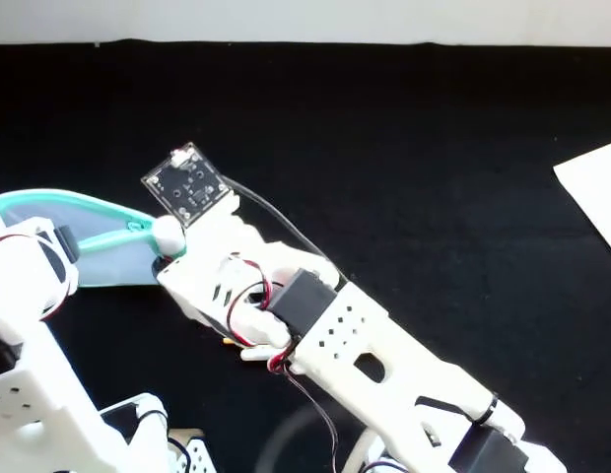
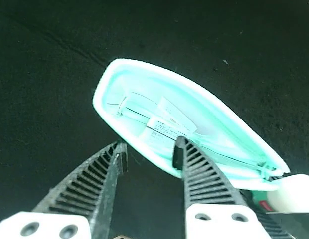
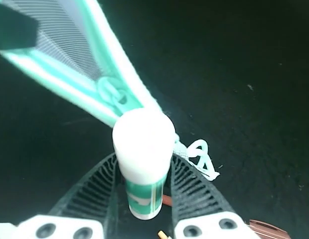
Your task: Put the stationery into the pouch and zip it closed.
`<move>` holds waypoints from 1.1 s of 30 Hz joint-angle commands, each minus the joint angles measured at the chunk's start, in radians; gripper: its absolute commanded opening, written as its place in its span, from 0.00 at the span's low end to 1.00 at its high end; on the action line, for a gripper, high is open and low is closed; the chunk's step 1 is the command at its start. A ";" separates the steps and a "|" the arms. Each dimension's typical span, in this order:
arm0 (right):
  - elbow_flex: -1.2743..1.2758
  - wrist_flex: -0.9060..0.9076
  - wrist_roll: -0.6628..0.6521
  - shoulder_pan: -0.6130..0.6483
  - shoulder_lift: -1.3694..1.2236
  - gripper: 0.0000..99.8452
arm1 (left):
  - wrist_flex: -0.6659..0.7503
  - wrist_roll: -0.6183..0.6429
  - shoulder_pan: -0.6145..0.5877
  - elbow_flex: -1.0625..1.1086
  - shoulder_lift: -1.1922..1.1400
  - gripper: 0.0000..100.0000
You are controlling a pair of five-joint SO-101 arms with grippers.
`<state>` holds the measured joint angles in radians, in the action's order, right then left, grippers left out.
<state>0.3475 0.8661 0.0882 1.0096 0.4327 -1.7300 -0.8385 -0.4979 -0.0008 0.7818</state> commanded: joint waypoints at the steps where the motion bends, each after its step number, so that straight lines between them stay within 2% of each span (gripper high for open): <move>1: -0.022 -0.015 0.009 0.018 0.005 0.01 | -0.003 -0.005 -0.012 0.001 0.004 0.22; 5: -0.022 -0.033 0.009 0.018 0.005 0.01 | 0.006 -0.005 -0.044 0.002 0.004 0.22; 12: -0.022 -0.033 0.009 0.016 0.005 0.01 | 0.141 -0.009 -0.154 0.002 0.004 0.22; 24: -0.022 -0.033 0.009 0.016 0.005 0.01 | 0.181 -0.012 -0.156 0.015 -0.001 0.22; 33: -0.024 -0.033 0.009 0.016 -0.048 0.01 | 0.238 -0.032 -0.223 0.024 -0.153 0.22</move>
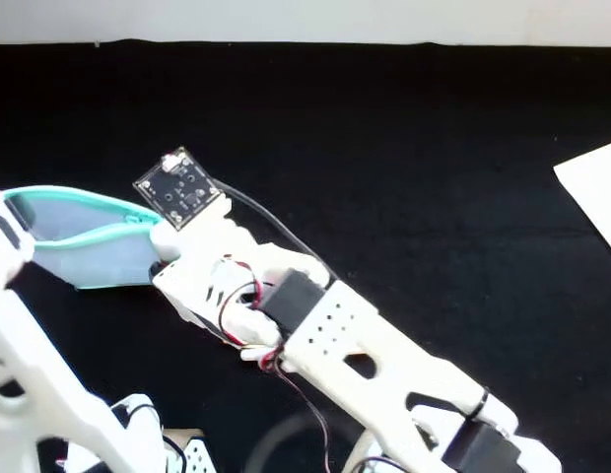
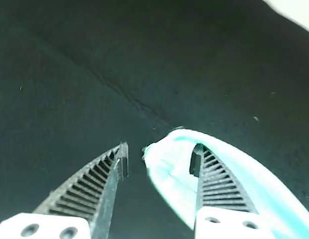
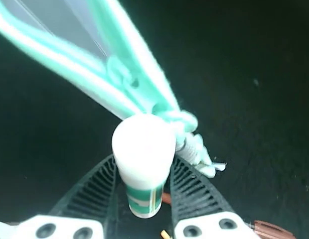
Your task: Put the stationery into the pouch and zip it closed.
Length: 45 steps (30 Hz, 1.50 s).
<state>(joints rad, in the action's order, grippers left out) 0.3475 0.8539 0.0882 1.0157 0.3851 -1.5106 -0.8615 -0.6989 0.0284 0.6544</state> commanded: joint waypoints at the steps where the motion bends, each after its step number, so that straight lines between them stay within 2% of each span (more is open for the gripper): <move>1: -0.024 -0.021 0.009 0.010 -0.004 0.01 | 0.018 -0.009 -0.022 -0.001 -0.027 0.22; 5: -0.053 -0.016 0.009 0.008 -0.015 0.01 | -0.031 -0.077 -0.015 0.002 -0.030 0.19; 11: -0.050 -0.016 0.009 0.007 -0.015 0.01 | -0.046 -0.120 0.076 0.002 -0.033 0.00; 17: -0.053 -0.016 0.009 0.007 -0.013 0.01 | -0.120 -0.100 0.131 -0.024 -0.027 0.01; 26: -0.053 -0.016 0.009 0.007 -0.004 0.01 | -0.235 0.239 0.150 -0.157 -0.036 0.01; 30: -0.053 -0.016 0.011 0.007 -0.002 0.01 | -0.244 0.419 0.166 -0.170 -0.036 0.01; 34: -0.054 -0.015 0.011 0.005 -0.002 0.01 | -0.244 0.532 0.159 -0.163 -0.036 0.01; 39: -0.056 -0.015 0.011 -0.041 0.045 0.01 | -0.245 0.608 0.159 -0.156 -0.035 0.01; 45: -0.061 -0.008 0.015 -0.068 0.107 0.01 | -0.236 0.612 0.159 -0.053 -0.035 0.01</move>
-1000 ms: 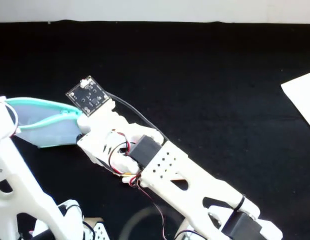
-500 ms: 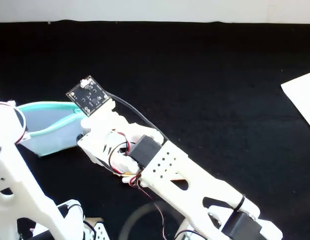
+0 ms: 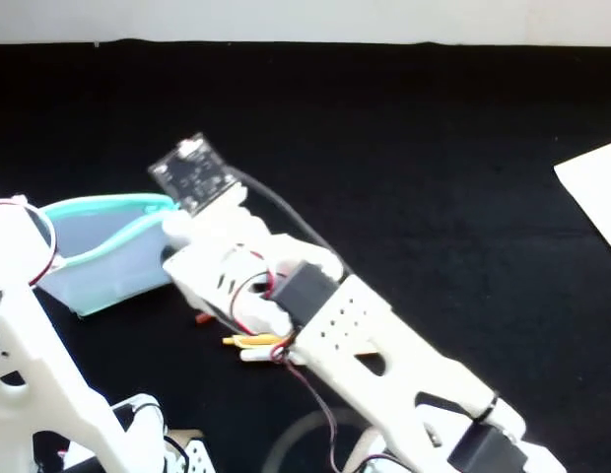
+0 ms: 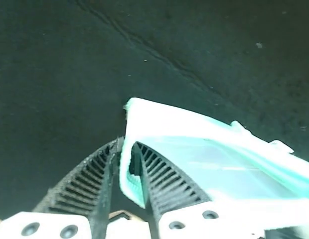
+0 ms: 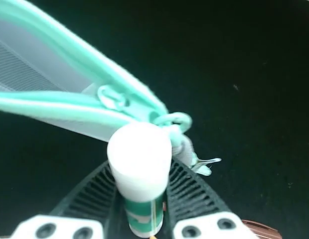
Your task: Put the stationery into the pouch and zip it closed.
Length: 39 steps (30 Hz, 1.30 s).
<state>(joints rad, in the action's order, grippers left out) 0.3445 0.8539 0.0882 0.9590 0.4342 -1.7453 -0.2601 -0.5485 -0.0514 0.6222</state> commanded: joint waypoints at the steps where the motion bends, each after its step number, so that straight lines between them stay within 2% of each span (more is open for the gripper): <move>1: -0.082 0.008 0.038 -0.012 0.058 0.01 | 0.000 0.011 0.008 0.035 -0.001 0.01; 8: -0.383 0.137 0.087 0.024 0.053 0.01 | -0.003 0.011 0.008 0.042 0.001 0.01; 13: -0.533 0.110 0.081 0.101 -0.002 0.01 | -0.006 0.008 0.008 0.044 0.001 0.01; 21: -0.779 0.056 0.086 0.108 -0.268 0.01 | -0.008 0.006 0.008 0.044 0.005 0.01; 30: -0.780 0.054 0.089 0.108 -0.363 0.01 | -0.003 0.006 0.010 0.044 0.005 0.01; 39: -0.588 -0.019 0.115 0.110 -0.360 0.01 | 0.000 0.005 0.012 0.042 0.004 0.01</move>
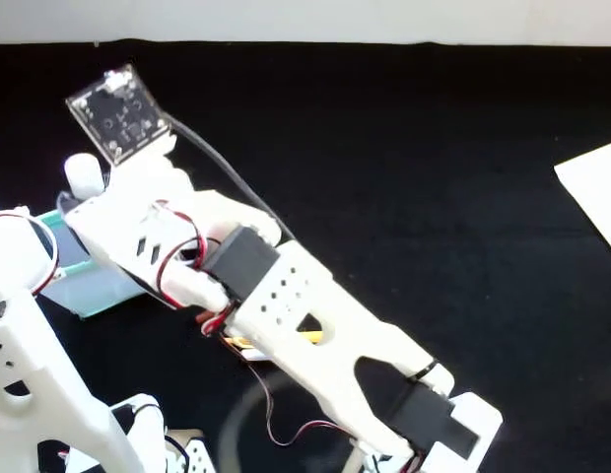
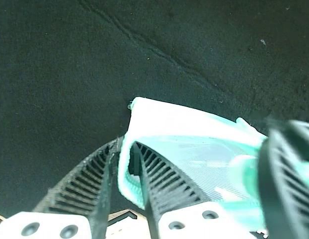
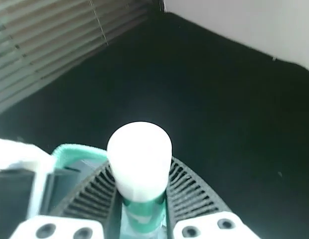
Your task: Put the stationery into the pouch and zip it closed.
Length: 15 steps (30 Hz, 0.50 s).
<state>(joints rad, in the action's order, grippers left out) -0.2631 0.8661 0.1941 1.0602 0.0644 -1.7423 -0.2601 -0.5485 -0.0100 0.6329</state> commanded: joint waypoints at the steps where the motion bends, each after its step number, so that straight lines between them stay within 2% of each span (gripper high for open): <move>1: 0.021 -0.033 0.008 0.008 0.012 0.01 | -0.003 0.005 0.012 0.001 -0.007 0.01; 3: 0.021 -0.030 0.009 0.008 0.012 0.06 | -0.003 0.005 0.012 0.001 -0.007 0.01; 6: 0.021 -0.028 0.009 0.008 0.012 0.20 | -0.003 0.005 0.012 0.001 -0.007 0.01; 8: 0.021 -0.028 0.006 0.008 0.013 0.25 | -0.003 0.005 0.012 0.001 -0.007 0.01; 15: 0.018 0.001 0.003 0.024 0.087 0.25 | -0.003 0.005 0.012 0.001 -0.012 0.01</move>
<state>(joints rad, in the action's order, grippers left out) -0.2432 0.8615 0.1972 1.0694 0.0767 -1.7453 -0.2601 -0.5485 -0.0100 0.6329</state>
